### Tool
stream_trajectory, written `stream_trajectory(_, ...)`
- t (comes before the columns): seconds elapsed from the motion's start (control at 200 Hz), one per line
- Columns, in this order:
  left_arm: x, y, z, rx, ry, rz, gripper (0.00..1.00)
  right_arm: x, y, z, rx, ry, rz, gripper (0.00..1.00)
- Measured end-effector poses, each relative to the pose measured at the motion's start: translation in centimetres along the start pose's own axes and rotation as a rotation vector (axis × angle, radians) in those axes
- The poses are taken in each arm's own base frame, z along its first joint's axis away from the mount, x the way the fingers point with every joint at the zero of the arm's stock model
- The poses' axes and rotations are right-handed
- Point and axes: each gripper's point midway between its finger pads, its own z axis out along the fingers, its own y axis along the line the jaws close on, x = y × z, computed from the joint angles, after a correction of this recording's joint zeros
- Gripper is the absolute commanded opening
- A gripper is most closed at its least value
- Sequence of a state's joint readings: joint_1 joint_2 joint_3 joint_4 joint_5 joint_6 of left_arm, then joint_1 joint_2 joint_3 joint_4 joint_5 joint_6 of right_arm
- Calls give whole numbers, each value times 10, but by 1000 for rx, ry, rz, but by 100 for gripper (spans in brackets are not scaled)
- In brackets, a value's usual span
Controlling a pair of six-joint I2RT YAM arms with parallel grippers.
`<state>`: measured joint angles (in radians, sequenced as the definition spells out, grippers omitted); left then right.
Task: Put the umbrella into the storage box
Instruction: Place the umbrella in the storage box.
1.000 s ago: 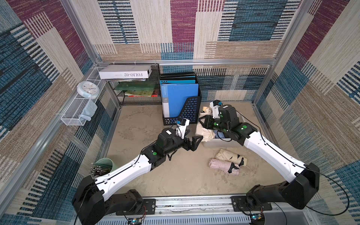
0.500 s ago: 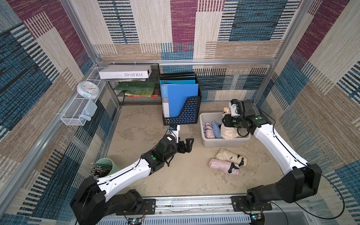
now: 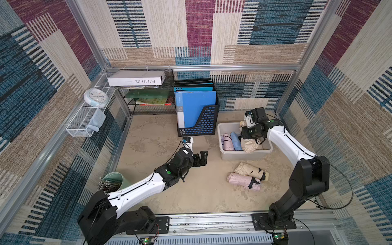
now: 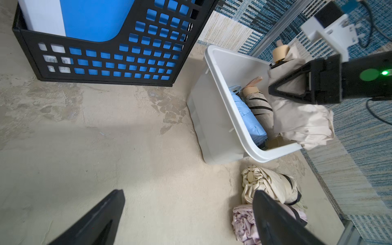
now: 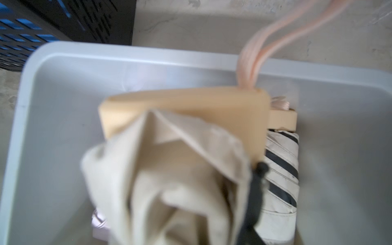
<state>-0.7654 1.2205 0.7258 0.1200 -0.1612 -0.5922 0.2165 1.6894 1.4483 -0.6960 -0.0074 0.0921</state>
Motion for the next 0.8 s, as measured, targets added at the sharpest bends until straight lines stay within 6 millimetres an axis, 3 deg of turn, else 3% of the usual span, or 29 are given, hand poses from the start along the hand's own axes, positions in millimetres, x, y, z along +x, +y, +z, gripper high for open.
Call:
stream_trajectory(0.401,3,-8,17,18,28,35,98,10,-6,39,-2,98,-51,36)
stream_trajectory(0.611,0,-16,27,37,40,51,97,16,-12,57,13,122,-57,64)
stream_trajectory(0.796,5,-23,34,64,71,77,94,11,-15,59,28,110,-59,78)
